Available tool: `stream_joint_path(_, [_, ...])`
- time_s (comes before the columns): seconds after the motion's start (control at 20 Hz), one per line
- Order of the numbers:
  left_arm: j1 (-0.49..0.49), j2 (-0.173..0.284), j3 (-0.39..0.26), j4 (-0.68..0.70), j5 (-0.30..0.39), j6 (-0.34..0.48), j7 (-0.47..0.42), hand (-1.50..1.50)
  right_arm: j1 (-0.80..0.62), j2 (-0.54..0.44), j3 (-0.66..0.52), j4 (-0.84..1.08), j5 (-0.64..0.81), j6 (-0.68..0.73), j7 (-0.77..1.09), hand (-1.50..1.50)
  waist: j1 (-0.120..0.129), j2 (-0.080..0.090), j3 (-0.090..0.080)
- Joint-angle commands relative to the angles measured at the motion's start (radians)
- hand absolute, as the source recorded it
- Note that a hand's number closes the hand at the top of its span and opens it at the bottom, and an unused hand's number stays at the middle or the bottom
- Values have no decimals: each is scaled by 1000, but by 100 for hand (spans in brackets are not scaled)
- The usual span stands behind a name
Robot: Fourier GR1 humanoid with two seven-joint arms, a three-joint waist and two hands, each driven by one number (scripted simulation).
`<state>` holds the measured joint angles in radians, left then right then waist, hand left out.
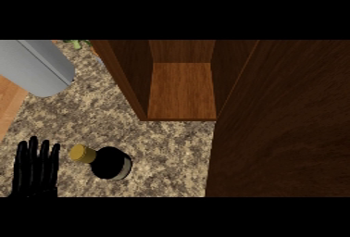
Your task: Pick up the wine, place it into the cabinet and close the cabinet
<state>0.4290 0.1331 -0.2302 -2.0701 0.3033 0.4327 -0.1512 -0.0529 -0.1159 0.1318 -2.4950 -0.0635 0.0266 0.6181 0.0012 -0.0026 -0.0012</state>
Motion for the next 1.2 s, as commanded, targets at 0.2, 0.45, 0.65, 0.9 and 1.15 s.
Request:
stream_joint_path(0.2, [-60,-5,136,228,104,-139,-124,-150,23,8,10,-138,-49,-6,75,-150,-5,1,1])
stream_joint_path(0.45, [-42,-18,111,230,94,-163,-127,-150,-14,18,-3,-101,-41,-6,65,-150,-2,1,1])
stream_joint_path(0.65, [-51,-49,86,339,75,-208,-205,-150,21,-11,-78,-126,-101,26,56,-150,-5,1,1])
stream_joint_path(0.9, [-9,-34,116,349,117,-290,-253,-150,-65,8,-16,-111,-43,-13,115,-150,2,1,1])
stream_joint_path(1.15, [-62,-54,138,501,103,-321,-317,-150,-21,-1,-74,-116,-108,15,79,-150,-2,1,1])
